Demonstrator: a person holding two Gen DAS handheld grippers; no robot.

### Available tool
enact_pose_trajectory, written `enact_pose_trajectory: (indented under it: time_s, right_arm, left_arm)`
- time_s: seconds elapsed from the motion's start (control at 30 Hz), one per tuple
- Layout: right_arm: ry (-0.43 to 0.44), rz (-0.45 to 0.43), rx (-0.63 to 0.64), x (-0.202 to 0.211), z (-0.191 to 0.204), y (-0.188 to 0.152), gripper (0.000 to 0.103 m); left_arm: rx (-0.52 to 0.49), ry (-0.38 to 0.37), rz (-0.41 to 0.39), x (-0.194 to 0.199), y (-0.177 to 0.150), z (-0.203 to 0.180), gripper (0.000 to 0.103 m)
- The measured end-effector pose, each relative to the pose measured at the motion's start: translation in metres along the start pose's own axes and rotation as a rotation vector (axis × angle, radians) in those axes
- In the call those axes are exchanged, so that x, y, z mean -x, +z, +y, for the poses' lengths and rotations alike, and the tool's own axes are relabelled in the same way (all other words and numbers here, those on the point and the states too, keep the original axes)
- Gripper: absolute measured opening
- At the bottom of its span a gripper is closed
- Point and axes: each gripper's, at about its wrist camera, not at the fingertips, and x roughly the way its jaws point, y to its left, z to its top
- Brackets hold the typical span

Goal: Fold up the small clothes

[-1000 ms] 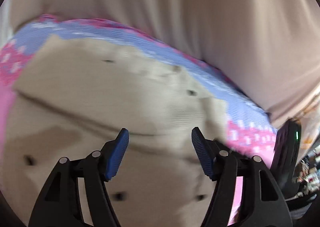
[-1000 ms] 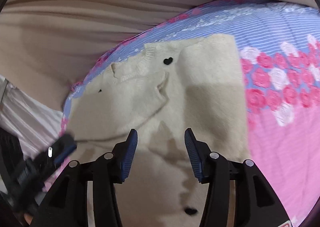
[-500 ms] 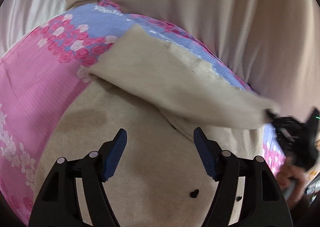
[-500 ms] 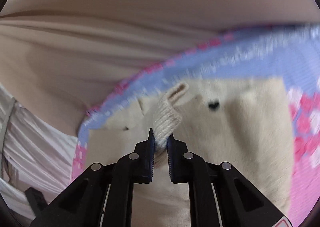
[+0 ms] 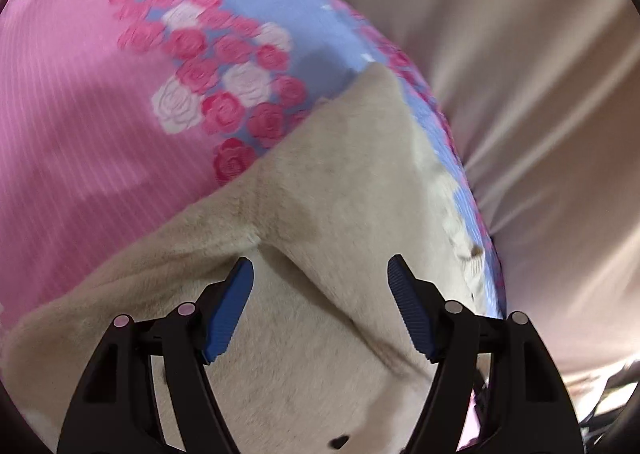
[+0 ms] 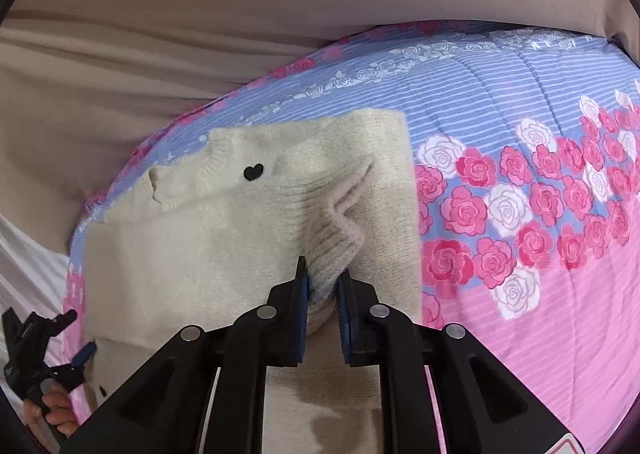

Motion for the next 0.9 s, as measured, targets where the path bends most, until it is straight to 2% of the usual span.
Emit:
enact_pose_trajectory:
  time_s: [0.1,0.13,0.17,0.23,0.3,0.4,0.47,0.5,0.57,0.6,0.67,0.7,0.77,0.8,0.83,0.87,0.9]
  right_arm:
    - [0.014,-0.006,-0.005,0.003,0.005,0.002,0.013]
    - [0.016,-0.005,-0.001,0.006,-0.001,0.003,0.013]
    - [0.015,-0.002,0.005,0.006,0.001,0.003,0.013]
    - [0.017,0.008,0.012,0.008,-0.006,-0.001,0.013]
    - [0.03,0.014,0.016,0.006,-0.003,-0.002,0.013]
    - [0.087,-0.042,0.036,0.022,0.008,-0.001,0.012]
    - [0.108,-0.072,0.038,0.028,0.011,-0.001,0.012]
    - [0.103,-0.065,0.044,0.024,0.012,-0.002,0.011]
    - [0.041,0.008,0.066,-0.002,0.008,-0.008,0.012]
    - [0.009,0.044,0.069,-0.015,0.003,-0.012,0.012]
    - [0.031,0.038,0.033,-0.017,-0.005,-0.016,0.011]
    - [0.038,0.048,0.011,-0.013,-0.006,-0.015,0.015]
    - [0.006,0.029,0.003,-0.001,-0.006,-0.015,0.02]
    - [-0.043,-0.003,0.009,0.012,-0.004,-0.014,0.021]
    - [-0.079,-0.033,0.013,0.024,-0.003,-0.013,0.027]
    - [-0.102,-0.075,0.023,0.039,0.001,-0.012,0.028]
    - [-0.111,-0.116,0.052,0.053,0.011,-0.009,0.028]
  left_arm:
    - [0.102,-0.054,0.026,-0.009,0.008,0.009,0.065]
    - [0.125,-0.067,0.022,-0.009,0.008,0.011,0.055]
    - [0.15,-0.074,0.01,-0.01,0.012,0.014,0.048]
    - [0.161,-0.049,-0.017,-0.011,0.02,0.019,0.017]
    - [0.172,-0.042,-0.061,-0.005,0.026,0.025,0.01]
    - [0.126,-0.052,-0.162,0.019,0.031,0.022,0.008]
    - [0.103,-0.047,-0.198,0.025,0.034,0.024,0.008]
    - [0.083,-0.014,-0.185,0.017,0.034,0.028,0.008]
    - [0.053,0.056,-0.128,-0.004,0.031,0.036,0.008]
    - [0.048,0.046,-0.136,-0.006,0.028,0.039,0.009]
    - [0.023,0.054,-0.141,-0.002,0.026,0.035,0.011]
    - [0.024,0.054,-0.138,-0.002,0.026,0.034,0.012]
    - [0.02,0.06,-0.122,-0.001,0.026,0.032,0.013]
    - [0.01,0.06,-0.116,0.004,0.025,0.031,0.015]
    - [0.001,0.059,-0.112,0.008,0.025,0.028,0.015]
    - [-0.021,0.06,-0.104,0.013,0.023,0.024,0.017]
    - [-0.037,0.068,-0.1,0.014,0.022,0.018,0.023]
